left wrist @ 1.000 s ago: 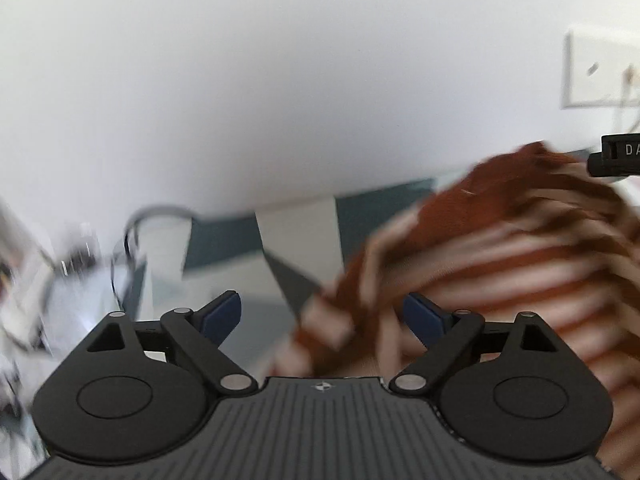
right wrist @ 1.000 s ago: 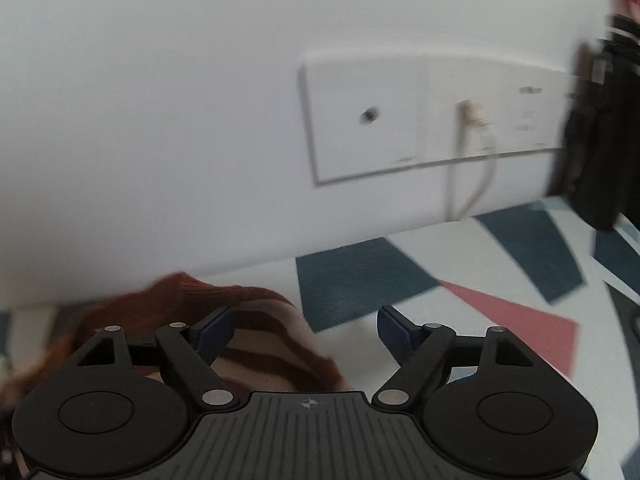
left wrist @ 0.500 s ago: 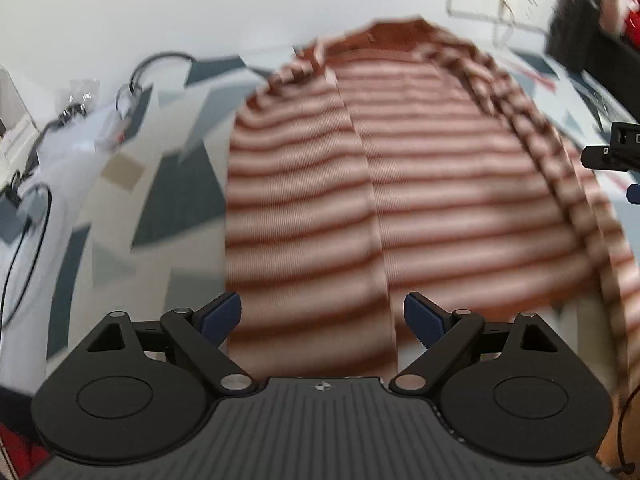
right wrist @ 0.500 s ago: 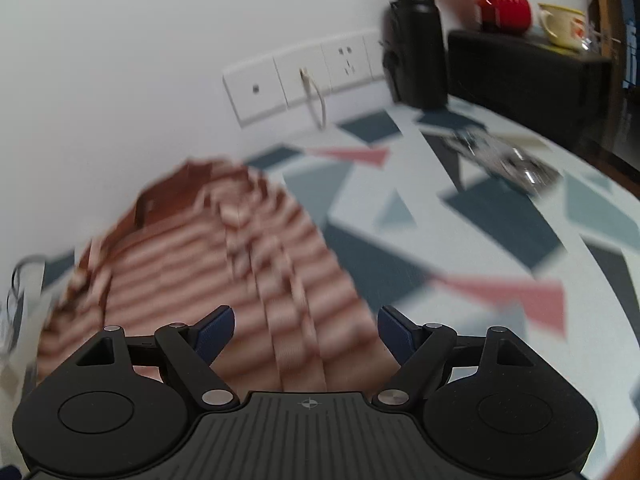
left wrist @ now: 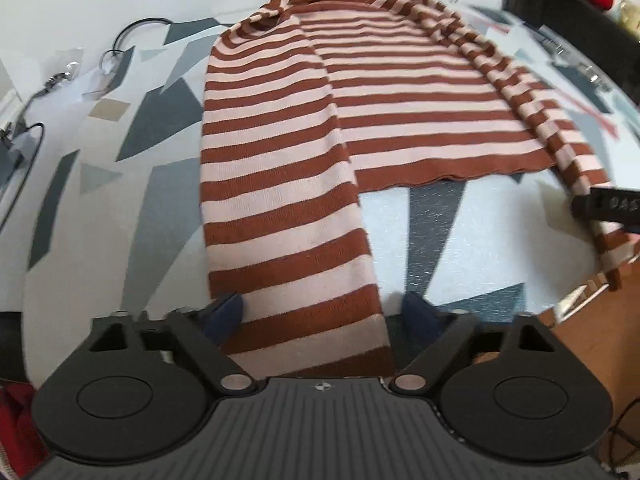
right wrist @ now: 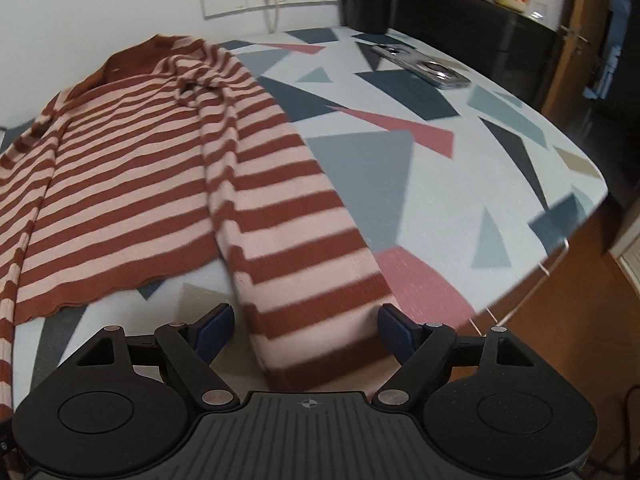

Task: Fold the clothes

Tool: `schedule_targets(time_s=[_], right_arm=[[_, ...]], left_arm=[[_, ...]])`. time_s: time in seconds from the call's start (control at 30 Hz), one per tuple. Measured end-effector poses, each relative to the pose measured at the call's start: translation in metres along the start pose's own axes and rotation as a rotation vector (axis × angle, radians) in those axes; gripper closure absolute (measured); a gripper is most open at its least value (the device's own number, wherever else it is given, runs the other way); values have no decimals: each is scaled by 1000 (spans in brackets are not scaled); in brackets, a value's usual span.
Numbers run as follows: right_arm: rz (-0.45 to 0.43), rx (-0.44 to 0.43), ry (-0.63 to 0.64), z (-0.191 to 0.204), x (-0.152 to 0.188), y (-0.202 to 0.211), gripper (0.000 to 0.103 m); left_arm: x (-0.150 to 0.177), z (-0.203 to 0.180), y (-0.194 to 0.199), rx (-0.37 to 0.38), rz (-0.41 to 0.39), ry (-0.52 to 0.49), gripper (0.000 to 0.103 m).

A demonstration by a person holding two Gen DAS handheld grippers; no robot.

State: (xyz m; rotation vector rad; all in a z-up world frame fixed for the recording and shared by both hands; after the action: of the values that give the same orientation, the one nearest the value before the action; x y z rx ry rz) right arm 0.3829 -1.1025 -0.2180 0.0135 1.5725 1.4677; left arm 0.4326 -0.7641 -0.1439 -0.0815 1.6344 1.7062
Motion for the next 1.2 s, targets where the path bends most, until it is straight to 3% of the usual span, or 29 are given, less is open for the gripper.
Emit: schedule_targets(time_s=[0.07, 0.13, 0.23, 0.27, 0.33, 0.5, 0.83, 0.93, 1.07, 1.2], right_arm=[[-18, -3, 16, 1, 2, 4, 45], [-29, -26, 21, 2, 3, 10, 59], [-33, -72, -28, 1, 1, 18, 84], [-34, -89, -46, 1, -1, 21, 98], [-64, -127, -77, 1, -8, 33, 98], [-194, -202, -143, 1, -46, 67, 99], [-280, -301, -340, -7, -140, 58, 99], [-275, -300, -377, -9, -161, 43, 99], [-195, -301, -466, -13, -183, 8, 99], [-167, -269, -528, -10, -228, -28, 99]], left_arm=[[-1, 5, 3, 22, -2, 14, 72], [-1, 13, 5, 51, 15, 71, 91], [-3, 26, 9, 89, 31, 157, 93], [-5, 31, 14, 92, 22, 185, 93], [-10, 41, 25, 96, -4, 237, 94], [-33, 60, 57, 127, -155, 326, 94], [-84, 89, 48, 86, -216, 437, 94], [-99, 92, 33, 87, -192, 490, 94], [-125, 88, 8, 95, -153, 559, 94], [-180, 91, -6, 80, -172, 614, 94]])
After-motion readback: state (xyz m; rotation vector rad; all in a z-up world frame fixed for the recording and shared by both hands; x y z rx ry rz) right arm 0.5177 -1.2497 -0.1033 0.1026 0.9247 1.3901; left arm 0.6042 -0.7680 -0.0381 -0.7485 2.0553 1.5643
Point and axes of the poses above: each gripper's, at about its wrist camera, not at the fingertips, and y roughly against the way its jaws point, z to its left, x to its underside, the point moved 4 cm from there along -y, roughly the way its jaws point, and after that the axes turned 10 degrees about -x, right-handed, at the moved point
